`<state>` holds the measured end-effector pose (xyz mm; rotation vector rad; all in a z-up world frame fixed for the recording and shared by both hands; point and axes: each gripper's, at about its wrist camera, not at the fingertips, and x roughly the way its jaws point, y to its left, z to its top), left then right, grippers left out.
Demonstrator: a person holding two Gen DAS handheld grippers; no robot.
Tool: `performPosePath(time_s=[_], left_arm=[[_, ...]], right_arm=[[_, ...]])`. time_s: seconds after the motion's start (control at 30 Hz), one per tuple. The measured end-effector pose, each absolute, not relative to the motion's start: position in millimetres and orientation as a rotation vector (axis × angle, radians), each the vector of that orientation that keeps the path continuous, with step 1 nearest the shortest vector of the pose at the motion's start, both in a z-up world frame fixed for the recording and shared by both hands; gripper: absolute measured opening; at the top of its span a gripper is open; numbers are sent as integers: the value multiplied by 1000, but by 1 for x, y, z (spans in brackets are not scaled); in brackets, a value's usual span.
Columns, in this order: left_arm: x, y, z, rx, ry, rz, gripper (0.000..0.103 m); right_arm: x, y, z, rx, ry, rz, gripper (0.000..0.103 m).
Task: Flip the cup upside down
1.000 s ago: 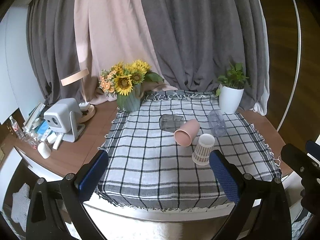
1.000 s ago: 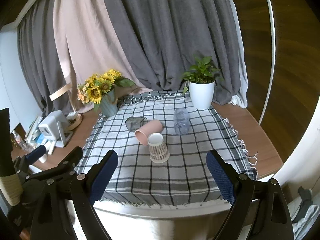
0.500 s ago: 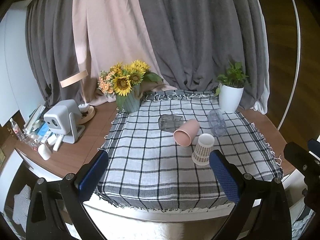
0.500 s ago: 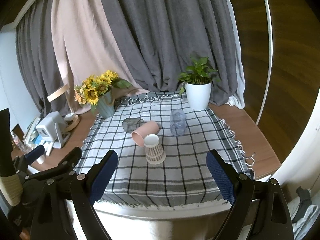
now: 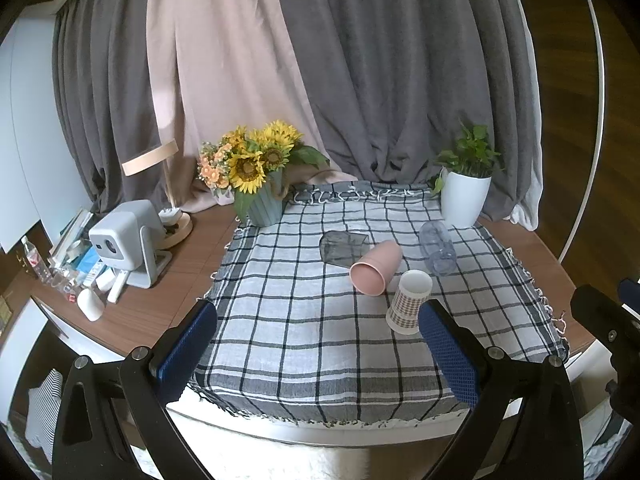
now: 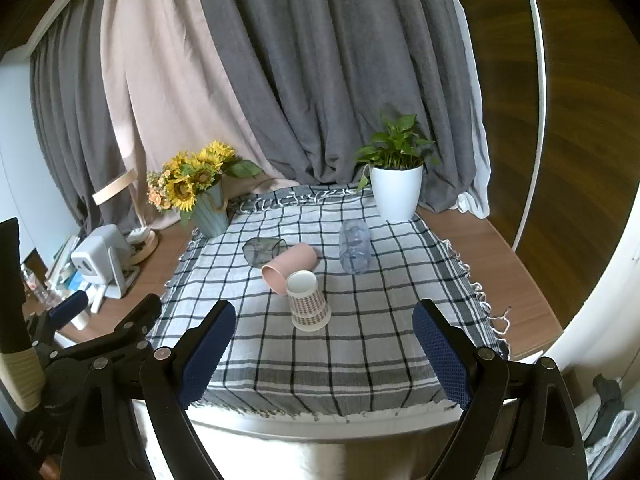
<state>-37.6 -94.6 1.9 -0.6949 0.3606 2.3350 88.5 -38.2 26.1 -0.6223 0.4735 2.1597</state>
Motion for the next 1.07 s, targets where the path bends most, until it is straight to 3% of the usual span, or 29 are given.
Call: performPosePath(time_s=[1.07], left_arm=[[-35,-87,7,-654,357,2336,103]], right_arm=[[92,-33,26,-616,471,2137,90]])
